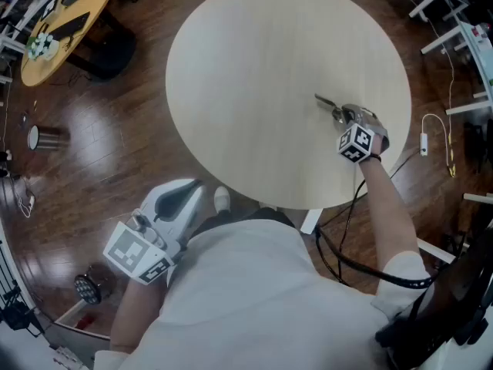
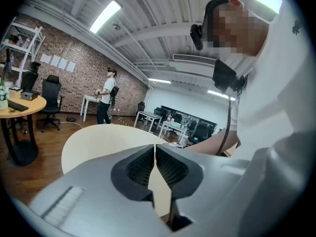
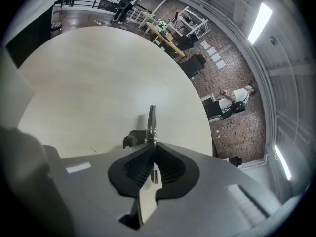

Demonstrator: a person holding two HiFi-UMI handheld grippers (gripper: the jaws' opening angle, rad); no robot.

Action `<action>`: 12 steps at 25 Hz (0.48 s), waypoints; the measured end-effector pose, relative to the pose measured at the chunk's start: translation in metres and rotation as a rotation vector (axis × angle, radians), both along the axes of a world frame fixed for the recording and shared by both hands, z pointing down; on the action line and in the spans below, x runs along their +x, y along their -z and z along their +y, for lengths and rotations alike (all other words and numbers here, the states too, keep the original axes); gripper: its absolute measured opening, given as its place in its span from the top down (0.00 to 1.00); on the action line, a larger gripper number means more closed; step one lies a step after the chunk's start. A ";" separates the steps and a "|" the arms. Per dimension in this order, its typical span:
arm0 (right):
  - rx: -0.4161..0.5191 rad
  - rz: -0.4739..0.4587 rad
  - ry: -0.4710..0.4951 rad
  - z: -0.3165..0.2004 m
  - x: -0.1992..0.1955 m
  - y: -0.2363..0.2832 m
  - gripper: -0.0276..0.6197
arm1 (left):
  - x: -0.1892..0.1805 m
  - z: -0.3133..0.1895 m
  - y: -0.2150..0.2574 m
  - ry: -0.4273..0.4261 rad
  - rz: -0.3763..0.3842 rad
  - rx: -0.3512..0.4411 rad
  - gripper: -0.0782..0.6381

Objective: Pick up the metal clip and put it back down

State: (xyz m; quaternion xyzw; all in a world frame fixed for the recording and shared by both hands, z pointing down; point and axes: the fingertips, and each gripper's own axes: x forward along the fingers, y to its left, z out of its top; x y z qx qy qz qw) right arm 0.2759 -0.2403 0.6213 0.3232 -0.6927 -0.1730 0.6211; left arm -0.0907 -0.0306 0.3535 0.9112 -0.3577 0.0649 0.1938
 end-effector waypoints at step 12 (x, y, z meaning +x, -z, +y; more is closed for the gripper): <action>0.054 -0.084 -0.021 0.039 -0.062 0.116 0.95 | -0.019 -0.035 -0.002 -0.097 0.045 0.057 0.87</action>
